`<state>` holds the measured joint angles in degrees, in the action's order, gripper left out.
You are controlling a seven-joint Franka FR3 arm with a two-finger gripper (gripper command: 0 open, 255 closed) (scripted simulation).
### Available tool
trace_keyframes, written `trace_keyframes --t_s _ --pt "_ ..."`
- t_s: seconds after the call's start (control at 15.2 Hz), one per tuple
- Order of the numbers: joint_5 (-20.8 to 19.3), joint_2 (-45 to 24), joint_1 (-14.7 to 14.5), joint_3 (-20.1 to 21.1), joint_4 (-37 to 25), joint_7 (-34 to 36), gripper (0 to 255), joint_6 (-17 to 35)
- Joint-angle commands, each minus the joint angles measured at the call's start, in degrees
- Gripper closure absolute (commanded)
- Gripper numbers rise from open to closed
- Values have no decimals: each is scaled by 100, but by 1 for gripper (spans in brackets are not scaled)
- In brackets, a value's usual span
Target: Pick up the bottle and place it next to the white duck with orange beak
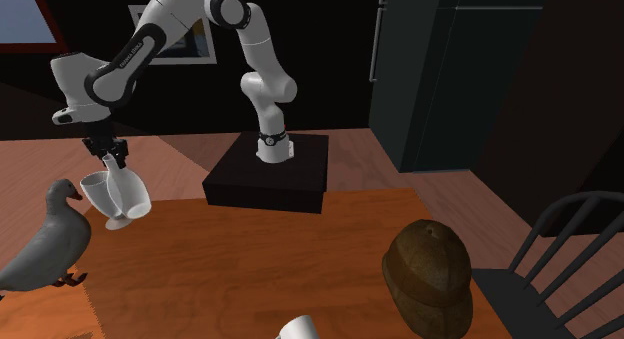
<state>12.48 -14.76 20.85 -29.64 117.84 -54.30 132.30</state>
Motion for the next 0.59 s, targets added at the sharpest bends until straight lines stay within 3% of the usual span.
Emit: trace_keyframes --t_s 0.0,0.53 --pt "100 -129 34 36 16 -71 255 130" --pt "453 -561 159 203 127 -320 255 612"
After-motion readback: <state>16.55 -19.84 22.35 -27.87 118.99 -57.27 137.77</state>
